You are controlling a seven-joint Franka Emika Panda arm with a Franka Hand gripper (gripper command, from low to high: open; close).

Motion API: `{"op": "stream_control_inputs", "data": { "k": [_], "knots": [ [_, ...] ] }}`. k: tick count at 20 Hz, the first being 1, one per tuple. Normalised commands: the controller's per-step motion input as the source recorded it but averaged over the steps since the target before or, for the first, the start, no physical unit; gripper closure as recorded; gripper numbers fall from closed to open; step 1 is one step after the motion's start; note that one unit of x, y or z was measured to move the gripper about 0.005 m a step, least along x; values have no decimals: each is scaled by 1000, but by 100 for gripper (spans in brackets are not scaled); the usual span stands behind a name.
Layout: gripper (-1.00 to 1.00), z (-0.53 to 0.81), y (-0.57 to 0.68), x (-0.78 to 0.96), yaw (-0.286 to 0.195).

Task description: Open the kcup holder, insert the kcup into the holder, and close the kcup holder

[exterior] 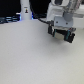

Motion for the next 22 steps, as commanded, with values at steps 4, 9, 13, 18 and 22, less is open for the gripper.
{"op": "stream_control_inputs", "data": {
  "k": [4, 9, 13, 18, 22],
  "knots": [
    [-100, -5, 406, -556, 151],
    [-100, -50, 510, -571, 109],
    [-100, -33, 524, -562, 101],
    [-100, -23, 441, -542, 128],
    [-100, 3, 428, -589, 117]
  ]
}}
